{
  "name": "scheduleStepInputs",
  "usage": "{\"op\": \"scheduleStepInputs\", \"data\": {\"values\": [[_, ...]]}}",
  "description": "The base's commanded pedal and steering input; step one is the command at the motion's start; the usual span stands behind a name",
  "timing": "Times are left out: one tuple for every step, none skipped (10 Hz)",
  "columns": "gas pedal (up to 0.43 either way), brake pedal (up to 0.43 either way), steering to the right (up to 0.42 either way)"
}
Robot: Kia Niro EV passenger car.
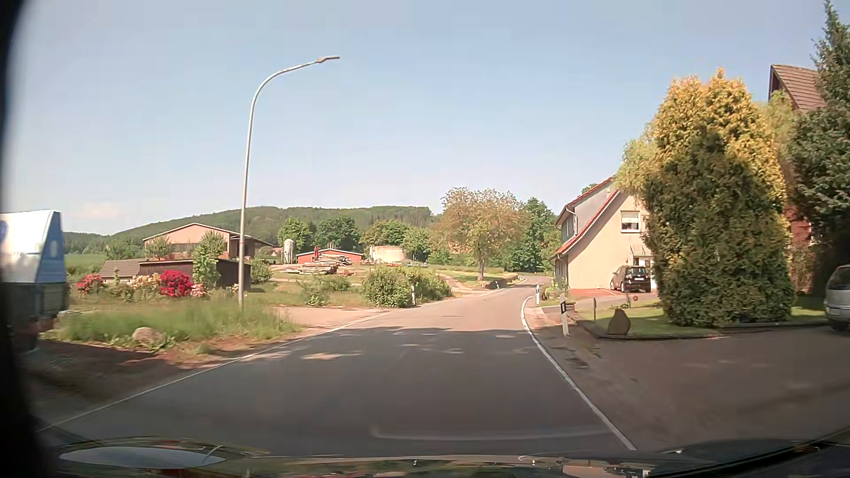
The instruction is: Follow the waypoints while adhering to traffic rules and regulations
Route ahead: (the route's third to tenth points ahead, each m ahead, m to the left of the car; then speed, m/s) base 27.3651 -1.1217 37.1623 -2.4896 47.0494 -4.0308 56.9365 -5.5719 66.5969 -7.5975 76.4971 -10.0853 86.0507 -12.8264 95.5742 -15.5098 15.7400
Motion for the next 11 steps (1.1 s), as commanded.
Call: {"op": "scheduleStepInputs", "data": {"values": [[0.220, 0.000, 0.022], [0.209, 0.000, 0.023], [0.209, 0.000, 0.024], [0.209, 0.000, 0.025], [0.209, 0.000, 0.026], [0.209, 0.000, 0.026], [0.209, 0.000, 0.026], [0.209, 0.000, 0.026], [0.209, 0.000, 0.026], [0.209, 0.000, 0.026], [0.209, 0.000, 0.026]]}}
